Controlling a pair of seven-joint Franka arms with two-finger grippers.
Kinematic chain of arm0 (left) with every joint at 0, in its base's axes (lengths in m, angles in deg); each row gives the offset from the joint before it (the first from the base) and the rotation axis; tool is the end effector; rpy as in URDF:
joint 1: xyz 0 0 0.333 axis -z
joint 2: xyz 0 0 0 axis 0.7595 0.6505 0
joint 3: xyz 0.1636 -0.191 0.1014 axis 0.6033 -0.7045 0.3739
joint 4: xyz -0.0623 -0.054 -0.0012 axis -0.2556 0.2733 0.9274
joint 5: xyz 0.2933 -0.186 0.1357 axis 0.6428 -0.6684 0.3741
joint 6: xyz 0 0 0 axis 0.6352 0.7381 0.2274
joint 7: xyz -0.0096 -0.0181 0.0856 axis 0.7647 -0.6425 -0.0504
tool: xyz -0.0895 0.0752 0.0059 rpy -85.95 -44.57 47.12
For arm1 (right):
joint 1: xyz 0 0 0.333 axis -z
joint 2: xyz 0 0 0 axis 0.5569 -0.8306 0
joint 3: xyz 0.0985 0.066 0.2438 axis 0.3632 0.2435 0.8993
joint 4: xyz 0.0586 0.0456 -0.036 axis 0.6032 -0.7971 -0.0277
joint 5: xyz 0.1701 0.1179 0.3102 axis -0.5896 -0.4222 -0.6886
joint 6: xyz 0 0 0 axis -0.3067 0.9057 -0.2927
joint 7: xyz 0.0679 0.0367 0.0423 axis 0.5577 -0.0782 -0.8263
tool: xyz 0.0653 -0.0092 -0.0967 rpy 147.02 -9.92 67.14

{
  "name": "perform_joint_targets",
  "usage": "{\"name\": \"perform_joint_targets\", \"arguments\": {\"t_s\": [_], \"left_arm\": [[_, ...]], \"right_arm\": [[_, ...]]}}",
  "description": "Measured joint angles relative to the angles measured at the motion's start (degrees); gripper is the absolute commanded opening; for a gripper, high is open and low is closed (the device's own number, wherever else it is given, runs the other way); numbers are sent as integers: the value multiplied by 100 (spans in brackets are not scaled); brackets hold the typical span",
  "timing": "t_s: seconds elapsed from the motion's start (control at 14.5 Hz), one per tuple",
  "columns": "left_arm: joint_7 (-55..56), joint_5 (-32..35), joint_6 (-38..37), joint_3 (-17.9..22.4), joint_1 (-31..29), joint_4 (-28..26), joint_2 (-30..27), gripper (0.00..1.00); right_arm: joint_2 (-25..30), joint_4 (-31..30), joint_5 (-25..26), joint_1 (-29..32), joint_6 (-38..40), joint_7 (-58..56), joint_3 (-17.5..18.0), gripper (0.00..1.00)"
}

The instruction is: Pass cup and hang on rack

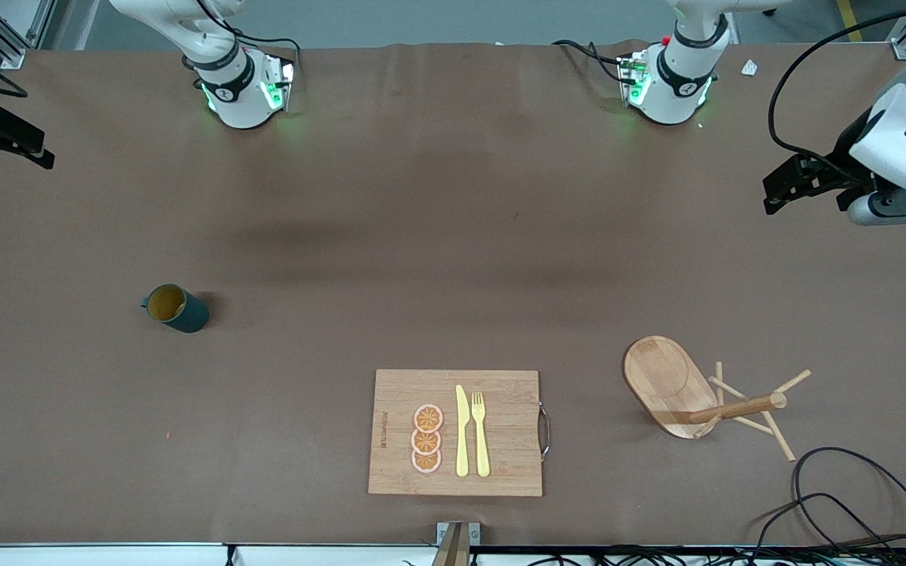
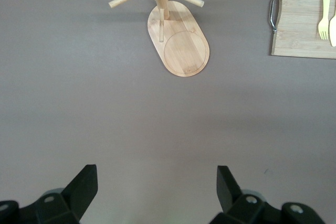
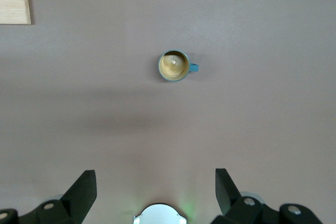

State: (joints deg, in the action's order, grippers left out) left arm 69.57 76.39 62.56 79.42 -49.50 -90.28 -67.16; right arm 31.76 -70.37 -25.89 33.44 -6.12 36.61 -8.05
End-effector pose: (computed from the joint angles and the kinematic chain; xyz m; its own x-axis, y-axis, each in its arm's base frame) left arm 0.5283 -0.0866 0.5804 0.9996 0.0265 0.0030 0.0265 -0.9996 -0.0125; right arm 0.4864 -0.0363 0.6000 0.9964 0.0052 -0.0843 0.0042 -0.9999 -0.0121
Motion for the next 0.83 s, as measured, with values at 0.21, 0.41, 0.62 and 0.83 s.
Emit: {"name": "perform_joint_targets", "arguments": {"t_s": [0.21, 0.41, 0.62, 0.83], "left_arm": [[0, 0, 0, 6, -6, 0, 2, 100], [0, 0, 0, 7, -8, 0, 2, 100], [0, 0, 0, 12, -10, 0, 9, 100], [0, 0, 0, 23, -12, 0, 11, 100]], "right_arm": [[0, 0, 0, 0, -7, -42, 0, 100], [0, 0, 0, 0, -10, -48, 0, 100], [0, 59, 0, 24, -10, -47, -19, 100], [-87, 86, -6, 100, -1, -47, -44, 100]]}}
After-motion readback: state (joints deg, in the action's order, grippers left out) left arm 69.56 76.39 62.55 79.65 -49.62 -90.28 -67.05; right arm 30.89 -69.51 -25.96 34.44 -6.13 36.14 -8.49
